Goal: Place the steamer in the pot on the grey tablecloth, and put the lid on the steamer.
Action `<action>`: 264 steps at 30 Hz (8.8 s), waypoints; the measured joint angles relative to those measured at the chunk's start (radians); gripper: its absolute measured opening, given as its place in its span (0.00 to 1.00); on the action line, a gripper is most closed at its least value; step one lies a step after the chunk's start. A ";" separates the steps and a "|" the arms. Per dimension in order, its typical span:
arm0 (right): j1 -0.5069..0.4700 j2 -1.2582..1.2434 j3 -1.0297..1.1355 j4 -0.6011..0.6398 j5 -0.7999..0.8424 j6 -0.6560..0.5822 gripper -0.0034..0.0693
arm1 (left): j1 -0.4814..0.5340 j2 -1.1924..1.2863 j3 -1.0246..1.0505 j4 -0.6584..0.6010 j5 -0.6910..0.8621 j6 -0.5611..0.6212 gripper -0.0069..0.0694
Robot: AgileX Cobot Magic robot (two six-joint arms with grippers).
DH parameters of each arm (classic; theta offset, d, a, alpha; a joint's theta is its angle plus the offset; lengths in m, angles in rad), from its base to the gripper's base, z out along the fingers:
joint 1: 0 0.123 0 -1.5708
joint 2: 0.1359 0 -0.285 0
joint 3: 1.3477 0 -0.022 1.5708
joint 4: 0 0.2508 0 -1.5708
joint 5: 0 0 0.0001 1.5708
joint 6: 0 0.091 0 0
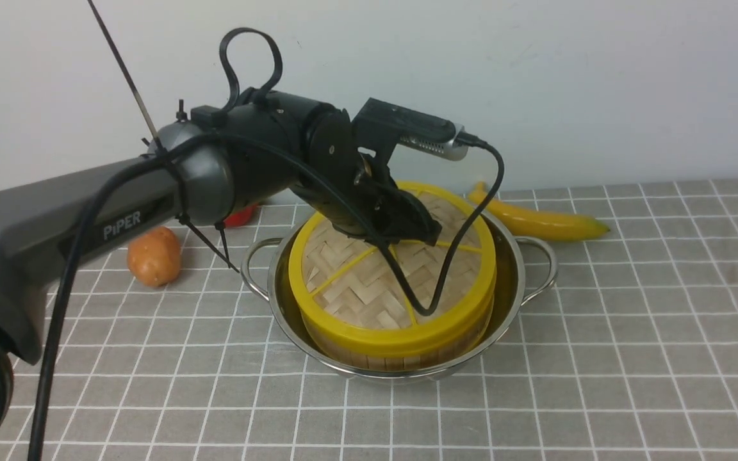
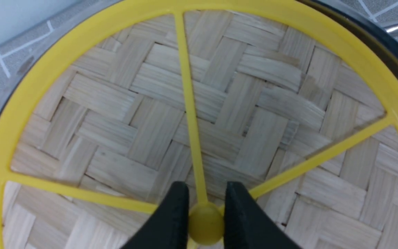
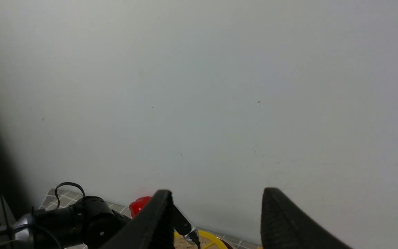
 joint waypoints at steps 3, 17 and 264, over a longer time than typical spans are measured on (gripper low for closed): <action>0.000 0.000 0.000 0.000 0.000 0.000 0.54 | -0.004 0.000 0.000 0.001 0.000 0.000 0.25; 0.000 0.000 0.000 0.000 0.000 0.001 0.54 | -0.045 0.012 -0.016 0.050 -0.007 0.004 0.25; -0.588 -0.888 1.848 -0.044 -0.912 -0.001 0.38 | 0.557 -1.972 1.581 0.151 -0.321 0.091 0.24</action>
